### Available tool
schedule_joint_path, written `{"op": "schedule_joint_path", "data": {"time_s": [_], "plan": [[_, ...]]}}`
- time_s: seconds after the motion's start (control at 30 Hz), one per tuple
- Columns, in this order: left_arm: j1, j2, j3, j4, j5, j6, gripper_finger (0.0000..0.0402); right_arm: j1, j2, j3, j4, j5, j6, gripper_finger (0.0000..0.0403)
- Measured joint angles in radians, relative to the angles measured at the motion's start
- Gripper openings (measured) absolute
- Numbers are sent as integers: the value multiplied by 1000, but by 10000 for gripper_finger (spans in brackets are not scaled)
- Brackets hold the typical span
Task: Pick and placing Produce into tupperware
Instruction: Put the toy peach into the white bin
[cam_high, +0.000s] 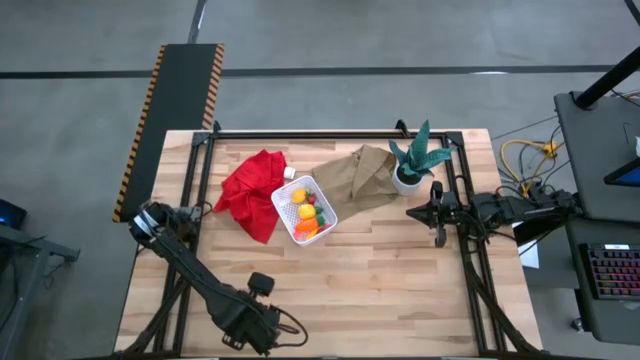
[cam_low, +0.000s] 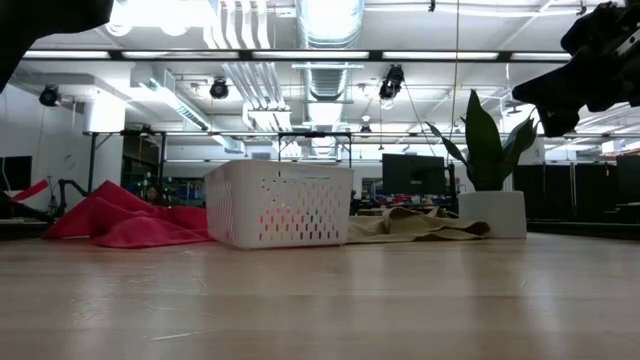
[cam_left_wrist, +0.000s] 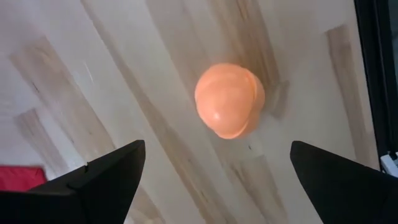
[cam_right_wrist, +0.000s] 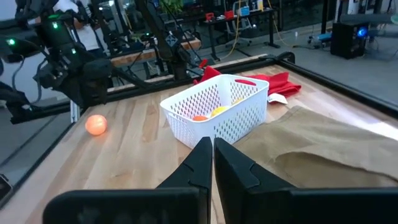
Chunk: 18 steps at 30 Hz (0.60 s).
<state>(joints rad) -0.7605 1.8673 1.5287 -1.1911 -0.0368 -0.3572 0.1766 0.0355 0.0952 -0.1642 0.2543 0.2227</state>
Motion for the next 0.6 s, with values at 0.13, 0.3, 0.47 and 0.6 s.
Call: {"op": "schedule_joint_path", "data": {"time_s": [0.13, 0.3, 0.47, 0.6], "plan": [[0, 0, 0, 4, 0, 21, 386, 0, 0, 0, 11, 0, 38, 9], [-1, 0, 0, 5, 2, 39, 386, 0, 0, 0, 22, -52, 57, 9], [-1, 0, -1, 15, 2, 68, 386, 0, 0, 0, 29, -61, 60, 9], [-3, 14, -13, 88, 0, 52, 386, 0, 0, 0, 29, -66, 66, 9]]}}
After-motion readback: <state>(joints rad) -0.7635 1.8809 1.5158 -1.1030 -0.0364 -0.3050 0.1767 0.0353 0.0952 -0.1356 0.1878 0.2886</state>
